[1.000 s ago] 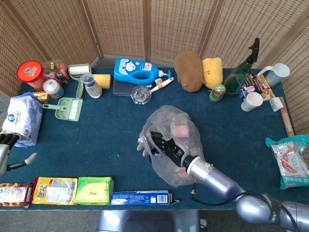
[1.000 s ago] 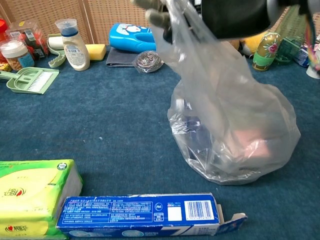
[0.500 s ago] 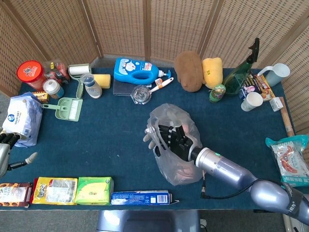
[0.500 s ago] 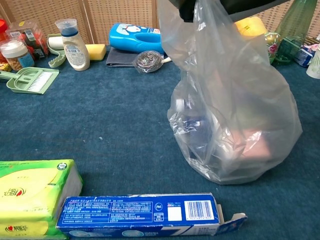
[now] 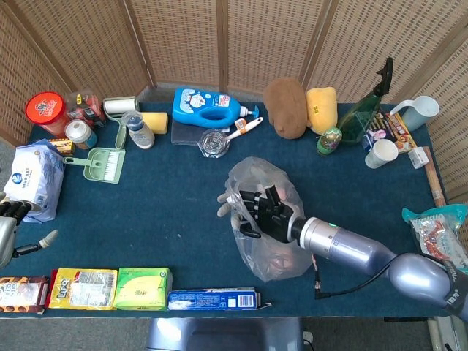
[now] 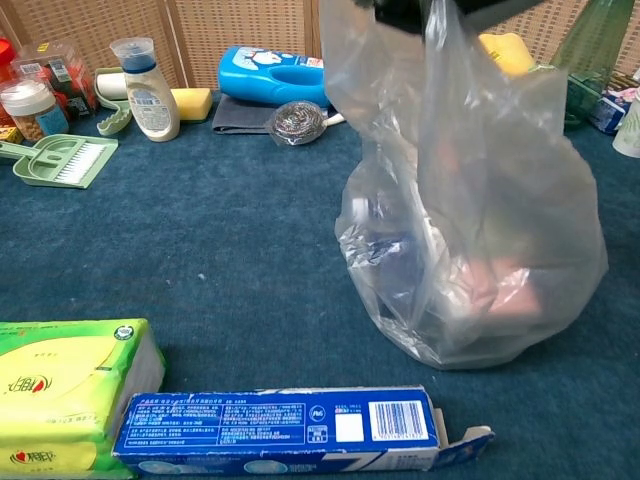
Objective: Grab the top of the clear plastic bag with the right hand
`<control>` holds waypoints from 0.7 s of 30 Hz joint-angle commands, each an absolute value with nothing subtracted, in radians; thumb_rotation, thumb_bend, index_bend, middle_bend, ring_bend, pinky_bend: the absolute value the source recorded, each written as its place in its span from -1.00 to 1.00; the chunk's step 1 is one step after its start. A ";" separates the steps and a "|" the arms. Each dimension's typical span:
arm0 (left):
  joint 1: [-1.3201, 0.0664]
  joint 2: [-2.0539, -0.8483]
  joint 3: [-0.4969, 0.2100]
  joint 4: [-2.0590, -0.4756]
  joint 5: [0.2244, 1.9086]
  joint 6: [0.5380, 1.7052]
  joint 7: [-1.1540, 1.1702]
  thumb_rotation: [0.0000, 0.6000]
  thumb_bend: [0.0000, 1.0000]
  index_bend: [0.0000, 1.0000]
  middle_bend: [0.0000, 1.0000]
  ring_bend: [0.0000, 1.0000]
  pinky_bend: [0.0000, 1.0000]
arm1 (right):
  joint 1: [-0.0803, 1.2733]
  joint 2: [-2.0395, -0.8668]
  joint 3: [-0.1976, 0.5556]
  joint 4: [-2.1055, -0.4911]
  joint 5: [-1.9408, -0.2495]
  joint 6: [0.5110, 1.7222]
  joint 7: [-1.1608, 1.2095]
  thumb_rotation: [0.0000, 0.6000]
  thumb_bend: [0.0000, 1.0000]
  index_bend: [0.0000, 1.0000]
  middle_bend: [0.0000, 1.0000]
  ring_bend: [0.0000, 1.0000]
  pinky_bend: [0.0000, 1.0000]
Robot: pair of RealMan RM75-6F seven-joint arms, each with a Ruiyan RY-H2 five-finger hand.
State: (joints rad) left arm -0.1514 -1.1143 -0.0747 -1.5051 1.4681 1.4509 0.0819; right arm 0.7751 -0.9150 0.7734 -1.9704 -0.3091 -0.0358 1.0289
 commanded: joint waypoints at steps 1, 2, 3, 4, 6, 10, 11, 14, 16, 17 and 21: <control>-0.150 -1.114 -0.074 -1.505 1.467 1.451 0.082 -1.00 -0.69 -0.28 -0.29 -0.38 -0.73 | 0.747 -0.892 0.828 -1.969 -0.301 -0.064 1.035 -0.56 -0.30 -0.15 0.05 0.39 0.84; -0.150 -1.114 -0.073 -1.506 1.468 1.451 0.082 -1.00 -0.69 -0.27 -0.29 -0.38 -0.73 | 0.735 -0.883 0.849 -1.973 -0.299 -0.067 1.035 -0.38 -0.26 -0.13 0.08 0.43 0.87; -0.150 -1.115 -0.073 -1.506 1.469 1.451 0.082 -1.00 -0.69 -0.27 -0.29 -0.38 -0.73 | 0.727 -0.878 0.861 -1.976 -0.298 -0.066 1.035 -0.23 -0.23 -0.11 0.10 0.46 0.89; -0.151 -1.115 -0.072 -1.508 1.471 1.451 0.081 -1.00 -0.69 -0.27 -0.29 -0.38 -0.73 | 0.717 -0.869 0.879 -1.981 -0.292 -0.062 1.039 -0.01 -0.19 -0.07 0.13 0.49 0.93; -0.151 -1.115 -0.071 -1.510 1.474 1.454 0.081 -1.00 -0.69 -0.28 -0.29 -0.38 -0.73 | 0.704 -0.854 0.902 -1.988 -0.285 -0.052 1.046 0.35 -0.13 -0.02 0.19 0.55 0.97; -0.147 -1.114 -0.069 -1.516 1.480 1.462 0.077 -1.00 -0.69 -0.27 -0.29 -0.38 -0.73 | 0.669 -0.810 0.963 -2.008 -0.264 -0.022 1.067 0.94 -0.07 0.12 0.34 0.70 1.00; -0.146 -1.114 -0.068 -1.517 1.481 1.465 0.077 -1.00 -0.69 -0.27 -0.29 -0.38 -0.73 | 0.662 -0.801 0.977 -2.012 -0.260 -0.015 1.071 0.99 -0.05 0.16 0.39 0.74 1.00; -0.139 -1.112 -0.065 -1.523 1.485 1.474 0.073 -1.00 -0.69 -0.27 -0.29 -0.38 -0.73 | 0.631 -0.771 1.041 -2.024 -0.246 0.001 1.087 1.00 -0.02 0.24 0.46 0.79 1.00; -0.135 -1.110 -0.062 -1.527 1.489 1.480 0.071 -1.00 -0.69 -0.27 -0.29 -0.38 -0.73 | 0.611 -0.755 1.084 -2.029 -0.245 0.011 1.089 1.00 0.00 0.26 0.47 0.80 1.00; -0.133 -1.109 -0.061 -1.529 1.491 1.483 0.071 -1.00 -0.69 -0.27 -0.29 -0.38 -0.73 | 0.603 -0.748 1.103 -2.031 -0.244 0.013 1.092 1.00 0.02 0.27 0.48 0.81 1.00; -0.125 -1.105 -0.059 -1.535 1.495 1.497 0.070 -1.00 -0.69 -0.27 -0.29 -0.38 -0.73 | 0.568 -0.725 1.175 -2.034 -0.238 0.015 1.101 1.00 0.04 0.30 0.49 0.83 1.00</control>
